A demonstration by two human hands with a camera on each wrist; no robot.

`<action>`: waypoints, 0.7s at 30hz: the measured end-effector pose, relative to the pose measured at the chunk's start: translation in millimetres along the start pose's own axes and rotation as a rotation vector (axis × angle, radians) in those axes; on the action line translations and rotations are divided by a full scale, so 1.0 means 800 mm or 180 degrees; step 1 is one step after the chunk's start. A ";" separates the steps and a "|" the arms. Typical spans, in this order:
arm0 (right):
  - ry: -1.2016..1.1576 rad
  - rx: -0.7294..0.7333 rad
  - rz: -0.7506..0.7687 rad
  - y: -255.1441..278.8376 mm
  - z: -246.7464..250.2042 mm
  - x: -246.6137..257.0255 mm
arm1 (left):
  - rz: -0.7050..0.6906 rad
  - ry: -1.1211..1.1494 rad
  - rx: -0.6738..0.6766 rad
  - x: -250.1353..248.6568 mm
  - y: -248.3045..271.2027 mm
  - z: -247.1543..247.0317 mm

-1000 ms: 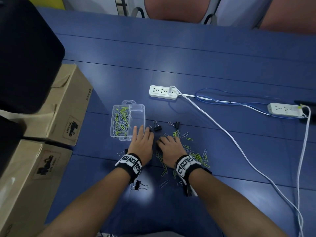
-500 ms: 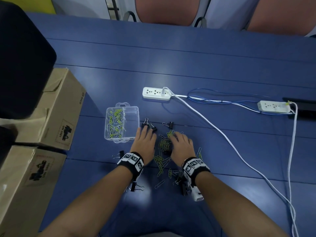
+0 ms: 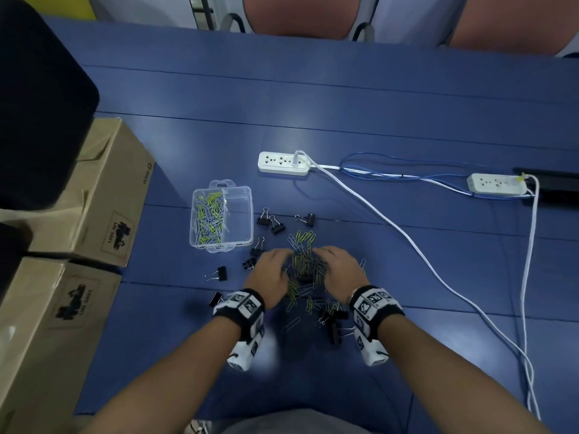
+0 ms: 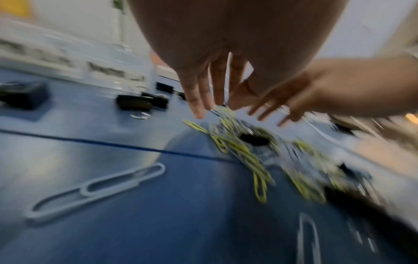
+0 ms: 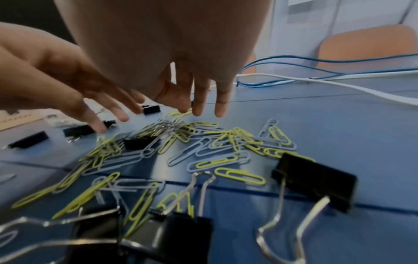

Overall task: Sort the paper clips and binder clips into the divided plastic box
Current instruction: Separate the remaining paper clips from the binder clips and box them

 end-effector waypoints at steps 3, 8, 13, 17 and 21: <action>-0.0389 -0.0182 -0.0470 0.010 0.006 -0.027 | 0.0475 0.0778 -0.0419 0.015 -0.002 0.035; -0.0341 0.0122 -0.0912 0.020 0.007 -0.037 | 0.0598 0.1512 -0.0252 0.029 -0.010 0.073; -0.0725 0.0071 -0.0664 0.022 0.011 -0.035 | 0.0822 -0.0171 0.0789 0.018 0.001 0.073; -0.0517 -0.0032 -0.0545 0.032 0.012 -0.036 | 0.0914 -0.1165 0.1791 0.001 0.027 0.043; -0.0015 0.0304 -0.0268 0.036 0.008 -0.010 | 0.0986 -0.1668 0.1844 0.006 0.035 0.017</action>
Point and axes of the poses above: each hand's wrist, its own y-axis away from the middle knuckle, its own z-axis out of the back of the hand, x = y × z, the point moved 1 cm from there along -y, towards the middle knuckle, and after that the axes turned 14 degrees about x, right-handed, at the moved point
